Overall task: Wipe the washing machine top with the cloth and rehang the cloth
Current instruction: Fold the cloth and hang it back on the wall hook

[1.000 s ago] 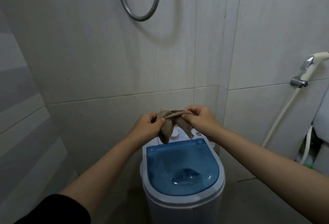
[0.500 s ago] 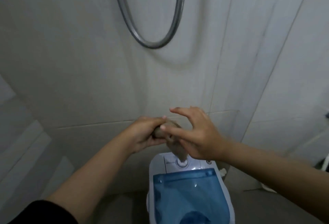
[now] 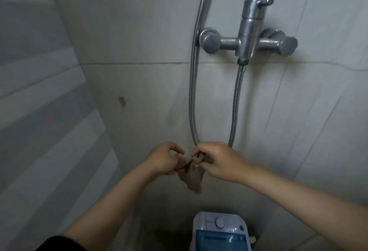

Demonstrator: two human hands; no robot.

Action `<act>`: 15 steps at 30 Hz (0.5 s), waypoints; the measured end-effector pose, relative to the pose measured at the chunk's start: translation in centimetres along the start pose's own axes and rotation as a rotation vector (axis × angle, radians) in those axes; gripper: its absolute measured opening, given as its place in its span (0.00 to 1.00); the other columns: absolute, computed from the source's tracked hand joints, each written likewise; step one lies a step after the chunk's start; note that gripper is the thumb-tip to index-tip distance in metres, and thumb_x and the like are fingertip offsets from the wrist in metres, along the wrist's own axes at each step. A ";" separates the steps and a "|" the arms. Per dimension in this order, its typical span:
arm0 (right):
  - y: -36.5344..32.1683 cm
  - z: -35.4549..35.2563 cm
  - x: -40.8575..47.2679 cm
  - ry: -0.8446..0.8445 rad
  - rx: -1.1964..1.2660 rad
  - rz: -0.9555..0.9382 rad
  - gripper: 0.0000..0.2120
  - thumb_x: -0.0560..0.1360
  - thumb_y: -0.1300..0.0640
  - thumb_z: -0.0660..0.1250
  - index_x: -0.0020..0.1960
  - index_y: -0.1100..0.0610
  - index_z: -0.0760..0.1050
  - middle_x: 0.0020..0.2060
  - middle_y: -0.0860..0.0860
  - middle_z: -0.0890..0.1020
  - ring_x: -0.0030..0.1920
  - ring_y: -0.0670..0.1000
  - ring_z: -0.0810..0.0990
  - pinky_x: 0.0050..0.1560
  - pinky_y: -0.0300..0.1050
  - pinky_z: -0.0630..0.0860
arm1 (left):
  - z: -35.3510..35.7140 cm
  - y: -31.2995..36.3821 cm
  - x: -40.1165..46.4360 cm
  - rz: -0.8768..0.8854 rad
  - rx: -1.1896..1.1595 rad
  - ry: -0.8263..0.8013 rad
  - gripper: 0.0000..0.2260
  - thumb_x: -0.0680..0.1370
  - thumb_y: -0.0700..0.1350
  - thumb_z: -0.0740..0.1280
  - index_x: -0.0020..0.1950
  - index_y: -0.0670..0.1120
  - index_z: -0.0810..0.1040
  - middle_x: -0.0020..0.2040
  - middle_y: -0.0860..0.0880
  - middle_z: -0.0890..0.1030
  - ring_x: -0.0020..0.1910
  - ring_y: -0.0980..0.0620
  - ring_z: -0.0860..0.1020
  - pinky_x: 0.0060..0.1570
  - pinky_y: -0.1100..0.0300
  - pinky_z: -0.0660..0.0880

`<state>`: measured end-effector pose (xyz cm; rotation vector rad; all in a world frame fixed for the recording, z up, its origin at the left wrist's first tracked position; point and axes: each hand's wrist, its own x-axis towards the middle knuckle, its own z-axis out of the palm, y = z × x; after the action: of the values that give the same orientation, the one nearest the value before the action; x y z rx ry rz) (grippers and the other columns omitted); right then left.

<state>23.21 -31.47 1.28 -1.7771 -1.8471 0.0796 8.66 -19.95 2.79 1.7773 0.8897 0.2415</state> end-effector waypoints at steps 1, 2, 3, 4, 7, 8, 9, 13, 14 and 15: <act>-0.8 -0.7 1.1 0.035 0.041 0.017 0.10 0.70 0.59 0.70 0.52 0.53 0.78 0.36 0.38 0.78 0.37 0.36 0.76 0.41 0.36 0.74 | -1.2 0.6 -0.4 0.050 -0.026 -0.015 0.04 0.79 0.42 0.63 0.46 0.44 0.76 0.38 0.45 0.79 0.35 0.52 0.79 0.28 0.67 0.73; -1.5 -1.3 2.1 0.063 0.076 0.032 0.12 0.70 0.60 0.71 0.54 0.53 0.77 0.36 0.37 0.76 0.36 0.36 0.75 0.41 0.33 0.72 | -2.4 1.0 -0.9 0.103 -0.050 -0.041 0.06 0.78 0.43 0.65 0.43 0.44 0.77 0.37 0.46 0.79 0.35 0.53 0.79 0.30 0.68 0.73; -2.2 -1.9 3.1 0.085 0.103 0.048 0.14 0.71 0.59 0.71 0.56 0.53 0.76 0.37 0.39 0.76 0.35 0.36 0.74 0.42 0.33 0.71 | -3.6 1.4 -1.3 0.162 -0.011 -0.038 0.05 0.76 0.44 0.69 0.42 0.45 0.79 0.36 0.48 0.79 0.35 0.54 0.77 0.33 0.67 0.73; -2.9 -2.4 4.1 0.096 0.118 0.054 0.16 0.71 0.59 0.71 0.58 0.53 0.74 0.37 0.41 0.76 0.34 0.37 0.73 0.42 0.35 0.72 | -5.0 1.6 -1.7 0.219 0.061 -0.006 0.04 0.73 0.45 0.73 0.41 0.46 0.79 0.35 0.49 0.79 0.35 0.55 0.76 0.35 0.64 0.72; -4.4 -3.1 7.0 0.135 0.096 0.007 0.13 0.72 0.60 0.70 0.53 0.55 0.71 0.39 0.49 0.78 0.37 0.44 0.75 0.41 0.42 0.74 | -8.1 1.6 -1.3 0.338 0.360 0.232 0.07 0.69 0.44 0.76 0.39 0.48 0.78 0.32 0.52 0.76 0.33 0.54 0.73 0.35 0.59 0.70; -4.7 -3.0 8.1 0.147 0.048 -0.047 0.10 0.71 0.61 0.70 0.51 0.56 0.72 0.41 0.52 0.79 0.40 0.48 0.77 0.42 0.45 0.76 | -9.0 1.4 -1.0 0.371 0.463 0.326 0.07 0.71 0.46 0.74 0.37 0.47 0.77 0.32 0.52 0.75 0.33 0.51 0.74 0.35 0.58 0.70; -5.0 -2.6 9.4 0.157 -0.016 -0.114 0.07 0.71 0.62 0.69 0.49 0.58 0.74 0.42 0.55 0.79 0.42 0.52 0.78 0.44 0.50 0.77 | -10.1 1.3 -0.7 0.393 0.580 0.416 0.09 0.72 0.47 0.72 0.36 0.47 0.75 0.32 0.52 0.73 0.35 0.50 0.74 0.34 0.57 0.68; -5.6 -0.1 14.3 0.100 -0.251 -0.182 0.10 0.73 0.61 0.64 0.53 0.55 0.78 0.47 0.60 0.77 0.42 0.62 0.80 0.38 0.55 0.80 | -14.2 -0.2 1.4 0.593 1.084 0.681 0.11 0.70 0.49 0.71 0.32 0.45 0.76 0.32 0.47 0.79 0.35 0.43 0.76 0.31 0.56 0.69; -5.9 0.5 15.6 0.091 -0.291 -0.164 0.11 0.74 0.61 0.64 0.55 0.53 0.77 0.48 0.60 0.76 0.41 0.62 0.79 0.37 0.54 0.80 | -15.2 -0.6 2.0 0.634 1.210 0.723 0.10 0.68 0.49 0.72 0.31 0.45 0.76 0.29 0.46 0.79 0.32 0.43 0.77 0.30 0.56 0.69; -6.2 1.1 16.9 0.081 -0.275 -0.104 0.10 0.75 0.59 0.63 0.56 0.53 0.76 0.47 0.59 0.76 0.41 0.61 0.78 0.38 0.53 0.78 | -16.2 -1.0 2.7 0.658 1.317 0.768 0.09 0.67 0.49 0.70 0.32 0.46 0.77 0.27 0.47 0.79 0.30 0.44 0.77 0.31 0.56 0.67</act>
<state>17.93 -16.07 8.94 -1.8282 -1.9630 -0.2947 1.12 -6.16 7.69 3.3188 1.0286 0.9735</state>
